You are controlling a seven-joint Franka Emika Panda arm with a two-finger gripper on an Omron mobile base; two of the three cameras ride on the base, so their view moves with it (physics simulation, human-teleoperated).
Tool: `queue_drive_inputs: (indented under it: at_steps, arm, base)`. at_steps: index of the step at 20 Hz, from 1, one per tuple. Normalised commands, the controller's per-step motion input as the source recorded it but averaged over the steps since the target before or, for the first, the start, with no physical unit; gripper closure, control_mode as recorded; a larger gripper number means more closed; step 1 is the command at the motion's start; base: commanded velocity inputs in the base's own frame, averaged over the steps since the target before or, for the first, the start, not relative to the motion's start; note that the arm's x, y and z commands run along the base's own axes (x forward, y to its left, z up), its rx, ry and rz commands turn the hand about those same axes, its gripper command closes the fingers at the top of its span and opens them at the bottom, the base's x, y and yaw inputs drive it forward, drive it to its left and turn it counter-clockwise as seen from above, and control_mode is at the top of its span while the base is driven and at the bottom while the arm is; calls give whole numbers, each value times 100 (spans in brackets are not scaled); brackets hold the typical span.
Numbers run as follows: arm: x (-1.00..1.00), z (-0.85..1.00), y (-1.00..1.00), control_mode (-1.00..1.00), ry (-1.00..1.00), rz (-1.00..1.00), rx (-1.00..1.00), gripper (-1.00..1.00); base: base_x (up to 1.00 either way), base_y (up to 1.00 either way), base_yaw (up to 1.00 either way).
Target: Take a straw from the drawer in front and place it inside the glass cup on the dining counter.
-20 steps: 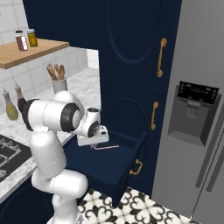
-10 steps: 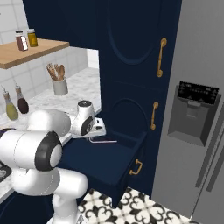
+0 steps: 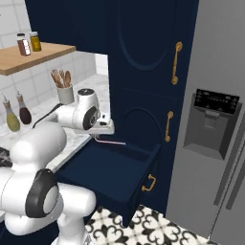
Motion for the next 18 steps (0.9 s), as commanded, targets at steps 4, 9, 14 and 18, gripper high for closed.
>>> queue_drive_inputs:
  at_steps: [4,9,14,18]
  arm:
    - [-23,92,-3,-100,0,-11,0,100]
    - [-8,15,0,100,0,-2,0,100]
    - [0,0,0,100,0,0,0,100]
    - [0,0,0,100,0,0,0,100]
  base:
    - [0,0,0]
    - [-73,-2,-14]
    - [-97,-23,-36]
    - [-12,-50,-72]
